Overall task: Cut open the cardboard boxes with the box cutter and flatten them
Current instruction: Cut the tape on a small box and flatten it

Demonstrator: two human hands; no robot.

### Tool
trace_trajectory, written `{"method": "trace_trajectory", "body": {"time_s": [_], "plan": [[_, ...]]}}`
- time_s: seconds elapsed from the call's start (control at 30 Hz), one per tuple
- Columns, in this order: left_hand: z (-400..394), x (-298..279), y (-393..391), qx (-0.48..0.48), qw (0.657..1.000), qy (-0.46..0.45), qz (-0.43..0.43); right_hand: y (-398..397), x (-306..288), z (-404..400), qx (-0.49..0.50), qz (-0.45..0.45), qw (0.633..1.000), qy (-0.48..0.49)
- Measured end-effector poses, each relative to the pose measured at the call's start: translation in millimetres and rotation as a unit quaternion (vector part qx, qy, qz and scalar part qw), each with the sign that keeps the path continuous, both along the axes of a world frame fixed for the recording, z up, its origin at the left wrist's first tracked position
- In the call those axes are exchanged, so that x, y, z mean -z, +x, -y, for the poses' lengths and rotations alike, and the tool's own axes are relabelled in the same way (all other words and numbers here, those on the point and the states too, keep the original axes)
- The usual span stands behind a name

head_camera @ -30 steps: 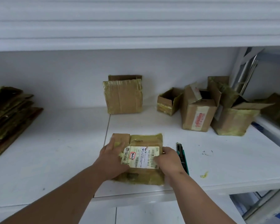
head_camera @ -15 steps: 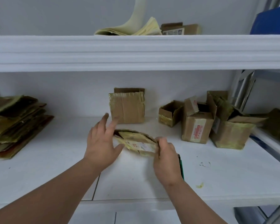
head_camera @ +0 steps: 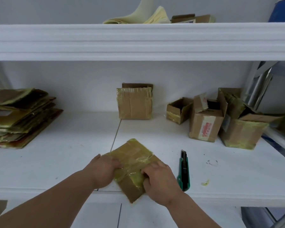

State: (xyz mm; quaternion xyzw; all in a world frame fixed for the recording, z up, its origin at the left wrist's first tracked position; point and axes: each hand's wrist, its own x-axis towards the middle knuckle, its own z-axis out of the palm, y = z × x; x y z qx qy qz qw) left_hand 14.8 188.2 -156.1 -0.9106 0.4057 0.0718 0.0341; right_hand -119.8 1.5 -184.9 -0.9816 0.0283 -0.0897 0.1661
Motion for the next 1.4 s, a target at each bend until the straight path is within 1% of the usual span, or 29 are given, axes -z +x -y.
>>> {"method": "trace_trajectory", "body": {"time_s": [0.03, 0.07, 0.1, 0.13, 0.2, 0.23, 0.4, 0.5, 0.57, 0.63, 0.73, 0.8, 0.87, 0.93, 1.03, 1.13, 1.23, 1.3, 1.4], "plan": [[3, 6, 1, -0.013, 0.999, -0.030, -0.001, 2, 4, -1, 0.002, 0.012, 1.000, -0.008], [6, 10, -1, -0.029, 0.998, -0.049, -0.022, 3, 9, -2, -0.004, 0.002, 1.000, -0.023], [9, 15, -4, -0.046, 0.997, -0.043, -0.052, 5, 13, -4, -0.014, -0.025, 0.999, -0.040], [12, 21, -6, -0.050, 0.996, -0.016, -0.070, 6, 17, -5, -0.020, -0.061, 0.997, -0.050], [16, 24, -12, -0.048, 0.995, 0.044, -0.072, 7, 19, -4, -0.016, -0.106, 0.993, -0.054], [16, 22, -13, -0.044, 0.995, 0.058, -0.070, 9, 18, -3, -0.013, -0.116, 0.992, -0.054], [16, 15, -2, -0.057, 0.989, 0.059, -0.120, 12, 9, 3, -0.038, -0.206, 0.976, -0.064], [15, 15, 1, -0.067, 0.987, 0.043, -0.138, 11, 11, 4, -0.053, -0.217, 0.973, -0.058], [15, 14, 6, -0.072, 0.985, 0.029, -0.156, 9, 12, 2, -0.060, -0.187, 0.978, -0.063], [15, 11, 8, -0.074, 0.984, 0.021, -0.158, 8, 13, -1, -0.059, -0.139, 0.987, -0.058], [15, 8, 6, -0.081, 0.988, -0.021, -0.132, 7, 8, -9, -0.057, -0.102, 0.991, -0.058], [12, 3, 4, -0.091, 0.988, -0.066, -0.108, 6, -3, -12, -0.050, -0.081, 0.994, -0.045], [9, -5, 4, -0.104, 0.979, -0.153, -0.084, 6, -18, -16, -0.041, -0.059, 0.997, -0.007], [8, -14, 5, -0.128, 0.960, -0.243, -0.043, 9, -28, -20, -0.030, -0.027, 0.998, 0.045], [4, -28, 4, -0.148, 0.933, -0.327, 0.032, 15, -34, -33, 0.004, 0.017, 0.992, 0.125], [-10, -39, 7, -0.147, 0.917, -0.367, 0.046, 22, -40, -54, 0.029, 0.043, 0.980, 0.193], [-32, -49, 11, -0.133, 0.913, -0.375, 0.083, 31, -41, -78, 0.053, 0.087, 0.966, 0.238], [-57, -58, 17, -0.124, 0.906, -0.388, 0.115, 42, -45, -104, 0.060, 0.115, 0.954, 0.270], [-102, -73, 29, -0.132, 0.884, -0.420, 0.157, 63, -50, -148, 0.063, 0.126, 0.945, 0.296]]}}
